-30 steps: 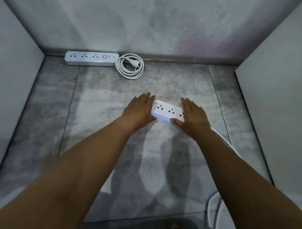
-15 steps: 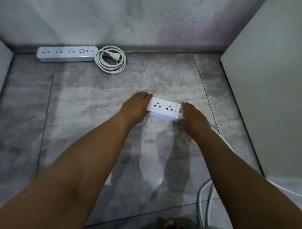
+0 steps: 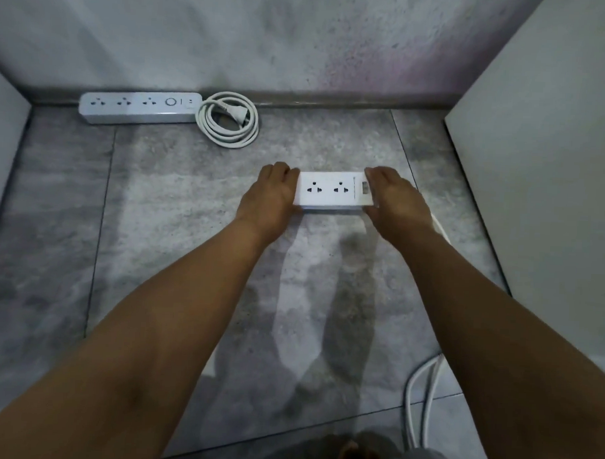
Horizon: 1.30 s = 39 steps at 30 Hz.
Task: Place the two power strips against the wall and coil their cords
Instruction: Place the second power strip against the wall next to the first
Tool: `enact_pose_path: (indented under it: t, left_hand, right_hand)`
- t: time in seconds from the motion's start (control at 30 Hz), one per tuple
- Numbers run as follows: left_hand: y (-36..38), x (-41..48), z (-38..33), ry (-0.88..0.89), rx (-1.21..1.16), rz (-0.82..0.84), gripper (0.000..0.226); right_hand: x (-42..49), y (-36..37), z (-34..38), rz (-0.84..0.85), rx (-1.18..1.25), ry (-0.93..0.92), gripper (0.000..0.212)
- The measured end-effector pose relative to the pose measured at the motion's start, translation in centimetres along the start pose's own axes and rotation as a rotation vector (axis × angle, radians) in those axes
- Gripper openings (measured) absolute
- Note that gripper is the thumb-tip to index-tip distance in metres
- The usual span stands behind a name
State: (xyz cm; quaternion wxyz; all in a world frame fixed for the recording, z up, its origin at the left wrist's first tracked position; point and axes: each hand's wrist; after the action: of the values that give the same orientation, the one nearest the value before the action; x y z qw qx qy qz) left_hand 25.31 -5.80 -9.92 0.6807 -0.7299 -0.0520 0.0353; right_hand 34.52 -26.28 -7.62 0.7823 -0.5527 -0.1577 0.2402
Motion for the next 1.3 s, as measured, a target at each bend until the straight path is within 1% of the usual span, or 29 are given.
enact_pose_path:
  t: [0.13, 0.3, 0.37, 0.47, 0.53, 0.67, 0.87, 1.07, 1.23, 1.3]
  left_hand:
    - [-1.6, 1.1, 1.3, -0.086, 0.013, -0.080, 0.061]
    - [-3.2, 2.8, 3.6, -0.164, 0.019, -0.157, 0.063]
    - [-3.5, 3.4, 4.4, -0.178, 0.041, -0.173, 0.061]
    - [-3.3, 4.4, 5.4, -0.176, 0.106, -0.173, 0.057]
    - [-3.0, 5.0, 5.8, -0.150, 0.141, -0.148, 0.057]
    - [-2.4, 7.3, 6.0, -0.112, 0.121, -0.078, 0.066]
    - [-0.3, 11.3, 6.6, -0.083, 0.165, 0.090, 0.076]
    - [1.4, 14.2, 7.2, -0.116, 0.203, 0.174, 0.074]
    - [2.8, 14.9, 7.2, -0.126, 0.219, 0.235, 0.074]
    - [3.0, 15.0, 7.2, -0.140, 0.241, 0.239, 0.073]
  right_hand:
    - [3.2, -1.8, 1.9, -0.075, 0.046, -0.059, 0.062]
    - [6.8, -2.7, 3.8, -0.144, 0.065, -0.120, 0.050]
    - [8.0, -2.7, 4.3, -0.151, 0.068, -0.127, 0.048]
    - [9.6, -2.2, 4.5, -0.118, 0.067, -0.116, 0.050]
    - [10.5, -1.6, 4.0, -0.102, 0.061, -0.111, 0.051]
    - [12.8, -0.9, 2.4, -0.093, 0.080, -0.083, 0.052]
    - [18.3, -0.4, 0.6, -0.085, 0.069, -0.075, 0.054]
    - [22.9, 1.3, -0.2, -0.045, 0.024, -0.131, 0.056]
    - [25.0, 2.6, -1.0, 0.058, 0.064, -0.090, 0.064]
    - [25.1, 3.1, -1.0, 0.069, 0.084, -0.094, 0.062]
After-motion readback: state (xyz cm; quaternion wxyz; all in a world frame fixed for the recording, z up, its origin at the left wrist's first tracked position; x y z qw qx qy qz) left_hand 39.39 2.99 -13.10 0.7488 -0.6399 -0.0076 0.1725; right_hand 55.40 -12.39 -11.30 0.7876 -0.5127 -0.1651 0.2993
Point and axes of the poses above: each hand's wrist, its own x-axis towards the middle knuckle, its own y-axis out of the palm, z = x × y, and after that the axes turned 15 degrees about x, right-handed
